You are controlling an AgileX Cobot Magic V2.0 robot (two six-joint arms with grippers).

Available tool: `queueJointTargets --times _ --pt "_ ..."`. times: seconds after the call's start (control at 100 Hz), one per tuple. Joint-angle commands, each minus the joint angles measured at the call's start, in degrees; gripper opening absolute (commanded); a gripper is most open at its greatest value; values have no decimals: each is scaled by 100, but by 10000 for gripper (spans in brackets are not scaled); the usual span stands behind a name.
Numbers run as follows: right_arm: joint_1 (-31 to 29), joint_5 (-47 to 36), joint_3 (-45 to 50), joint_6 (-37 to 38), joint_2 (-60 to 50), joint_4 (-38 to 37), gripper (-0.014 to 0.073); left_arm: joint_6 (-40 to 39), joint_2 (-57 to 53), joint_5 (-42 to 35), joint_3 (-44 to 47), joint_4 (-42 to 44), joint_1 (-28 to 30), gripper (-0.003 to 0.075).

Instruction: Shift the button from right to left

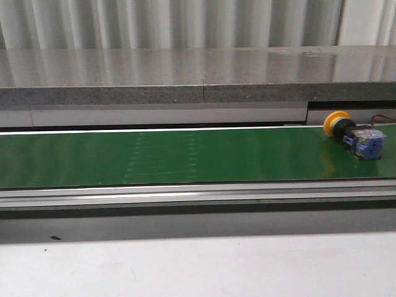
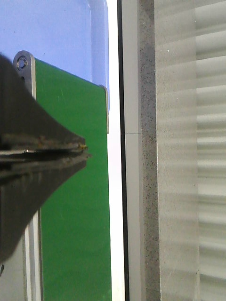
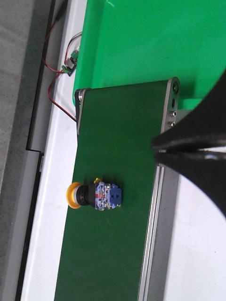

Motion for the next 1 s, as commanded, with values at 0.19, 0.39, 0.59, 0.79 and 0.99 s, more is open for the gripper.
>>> queueJointTargets --times 0.19,0.39,0.59,0.79,0.99 --pt "-5 -482 504 -53 -1436 3 -67 -64 -189 -521 227 -13 -9 -20" --pt "-5 -594 545 -53 -2008 7 -67 -64 -189 -688 227 -13 -9 -21" --pt "-5 -607 545 -53 -2014 7 -67 -64 -189 -1165 130 -13 -9 -21" --pt "-5 -612 545 -53 -2014 7 -67 -64 197 -241 -794 48 -9 -21" --pt "-5 -639 545 -53 -2014 7 -67 -64 1197 988 -1823 48 -9 -20"
